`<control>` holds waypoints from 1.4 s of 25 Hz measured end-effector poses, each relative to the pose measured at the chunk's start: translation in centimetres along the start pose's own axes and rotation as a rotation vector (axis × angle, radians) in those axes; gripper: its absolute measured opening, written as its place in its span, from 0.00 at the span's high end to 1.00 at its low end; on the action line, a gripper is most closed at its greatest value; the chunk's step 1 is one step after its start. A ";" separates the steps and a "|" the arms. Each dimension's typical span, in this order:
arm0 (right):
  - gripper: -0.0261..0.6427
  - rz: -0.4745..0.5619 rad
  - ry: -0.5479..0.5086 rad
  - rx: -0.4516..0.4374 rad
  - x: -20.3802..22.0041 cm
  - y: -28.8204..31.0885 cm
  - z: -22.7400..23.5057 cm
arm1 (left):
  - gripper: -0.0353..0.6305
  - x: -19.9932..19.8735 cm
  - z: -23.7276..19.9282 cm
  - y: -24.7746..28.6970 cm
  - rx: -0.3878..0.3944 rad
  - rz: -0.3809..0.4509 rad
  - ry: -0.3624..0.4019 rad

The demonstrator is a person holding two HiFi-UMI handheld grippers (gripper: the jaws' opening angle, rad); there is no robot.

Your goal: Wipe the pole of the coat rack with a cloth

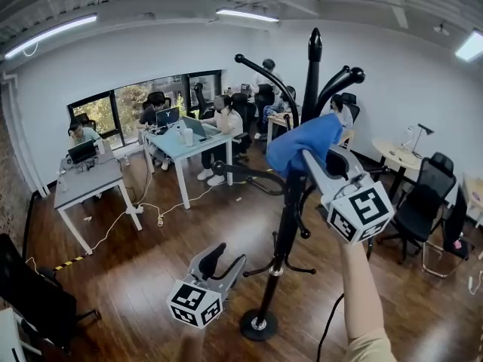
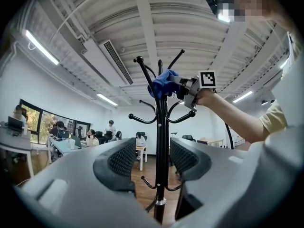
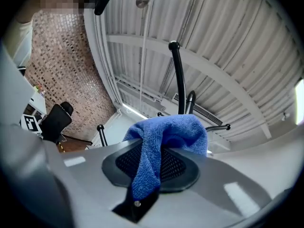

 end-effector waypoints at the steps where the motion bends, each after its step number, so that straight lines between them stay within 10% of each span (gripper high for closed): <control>1: 0.84 -0.017 -0.008 -0.011 0.5 -0.1 -0.2 | 0.64 0.0 -0.1 0.1 0.003 -0.002 -0.003; 19: 0.84 -0.313 0.375 -0.157 10.7 -4.2 -3.3 | 0.64 1.0 1.7 1.4 0.088 -0.022 -0.025; 35: 0.85 -0.596 0.498 -0.342 12.9 -6.2 -6.1 | 0.64 1.7 3.4 0.2 0.144 -0.032 -0.051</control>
Point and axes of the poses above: the fingertips, and each gripper's own axes: y forward along the fingers, z to its right, x out of its underside, the point moved 1 cm from there along -y, backward along the fingers, and after that the axes turned 9 degrees about -x, right-handed, at the moved point
